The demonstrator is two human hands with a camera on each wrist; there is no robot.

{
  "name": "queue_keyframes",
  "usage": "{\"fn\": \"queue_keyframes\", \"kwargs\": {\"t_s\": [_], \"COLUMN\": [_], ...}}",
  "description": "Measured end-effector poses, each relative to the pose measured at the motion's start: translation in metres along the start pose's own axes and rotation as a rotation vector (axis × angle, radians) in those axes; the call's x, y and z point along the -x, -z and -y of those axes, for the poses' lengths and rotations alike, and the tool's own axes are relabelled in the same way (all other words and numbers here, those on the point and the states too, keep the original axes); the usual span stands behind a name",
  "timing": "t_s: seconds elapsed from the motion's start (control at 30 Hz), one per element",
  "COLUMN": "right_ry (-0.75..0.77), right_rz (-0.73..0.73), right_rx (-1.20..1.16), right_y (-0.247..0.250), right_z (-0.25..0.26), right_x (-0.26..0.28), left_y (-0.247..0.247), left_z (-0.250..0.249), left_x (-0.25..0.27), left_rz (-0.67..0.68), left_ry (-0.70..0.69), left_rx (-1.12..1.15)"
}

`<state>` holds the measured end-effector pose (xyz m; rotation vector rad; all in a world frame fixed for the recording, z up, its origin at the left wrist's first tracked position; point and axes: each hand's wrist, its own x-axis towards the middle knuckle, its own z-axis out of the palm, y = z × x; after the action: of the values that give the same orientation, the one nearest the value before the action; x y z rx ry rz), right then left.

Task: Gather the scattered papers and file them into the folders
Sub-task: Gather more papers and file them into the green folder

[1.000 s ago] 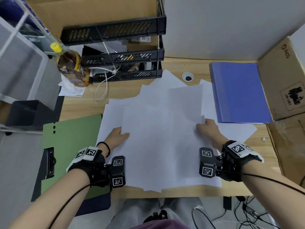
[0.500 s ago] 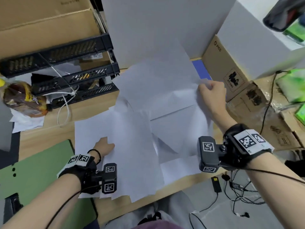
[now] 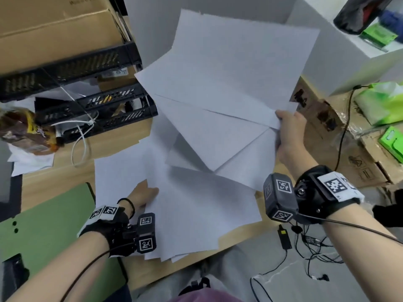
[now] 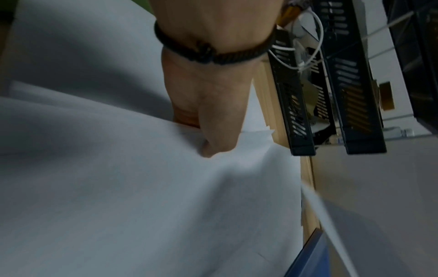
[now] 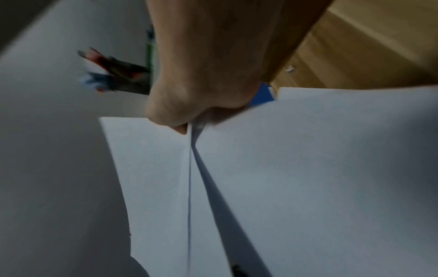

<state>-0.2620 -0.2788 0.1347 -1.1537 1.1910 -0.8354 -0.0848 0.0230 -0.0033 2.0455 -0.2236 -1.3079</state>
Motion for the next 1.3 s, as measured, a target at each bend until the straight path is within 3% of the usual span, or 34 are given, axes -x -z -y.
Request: {"fn": "queue_keyframes", "kwargs": {"t_s": [0.13, 0.27, 0.43, 0.57, 0.67, 0.77, 0.83, 0.93, 1.07, 1.13, 1.2, 1.3], "right_ry": [-0.180, -0.348, -0.448, -0.536, -0.633, -0.766, -0.754, -0.696, -0.619, -0.546, -0.487, -0.515], "right_rz": [0.149, 0.247, 0.382, 0.463, 0.587, 0.752, 0.804, 0.770, 0.557, 0.494, 0.490, 0.609], "right_rx": [0.178, 0.349, 0.526, 0.589, 0.582, 0.530, 0.548, 0.548, 0.453, 0.512, 0.627, 0.753], "right_y": [-0.006, 0.003, 0.022, 0.032, 0.038, 0.043, 0.046, 0.048, 0.042, 0.032, 0.020, 0.002], "right_z": [-0.066, -0.125, -0.160, -0.169, -0.176, -0.174, -0.171, -0.163, -0.151, -0.147, -0.146, -0.146], "right_x": [0.007, 0.032, 0.053, 0.064, 0.062, 0.059, 0.050, 0.027, -0.011, -0.026, -0.035, -0.034], "left_y": [0.004, 0.000, -0.020, -0.033, -0.043, -0.050, -0.053, -0.052, -0.049, -0.047, -0.047, -0.048], "left_z": [0.013, 0.019, 0.015, 0.021, 0.026, 0.032, 0.032, 0.031, 0.034, 0.038, 0.042, 0.044], "left_x": [0.008, 0.014, 0.015, 0.013, 0.010, 0.000, -0.004, -0.003, 0.005, 0.012, 0.020, 0.029], "left_rz": [-0.019, -0.080, -0.129, -0.037, -0.042, -0.200, -0.273, -0.320, -0.308, -0.274, -0.249, -0.247], "left_ry": [-0.115, -0.064, -0.032, -0.021, 0.023, 0.042, 0.055, 0.041, 0.068, 0.085, 0.092, 0.090], "left_rx": [0.253, 0.484, 0.682, 1.017, 0.858, 0.569, 0.488, 0.430, 0.412, 0.439, 0.476, 0.536]}}
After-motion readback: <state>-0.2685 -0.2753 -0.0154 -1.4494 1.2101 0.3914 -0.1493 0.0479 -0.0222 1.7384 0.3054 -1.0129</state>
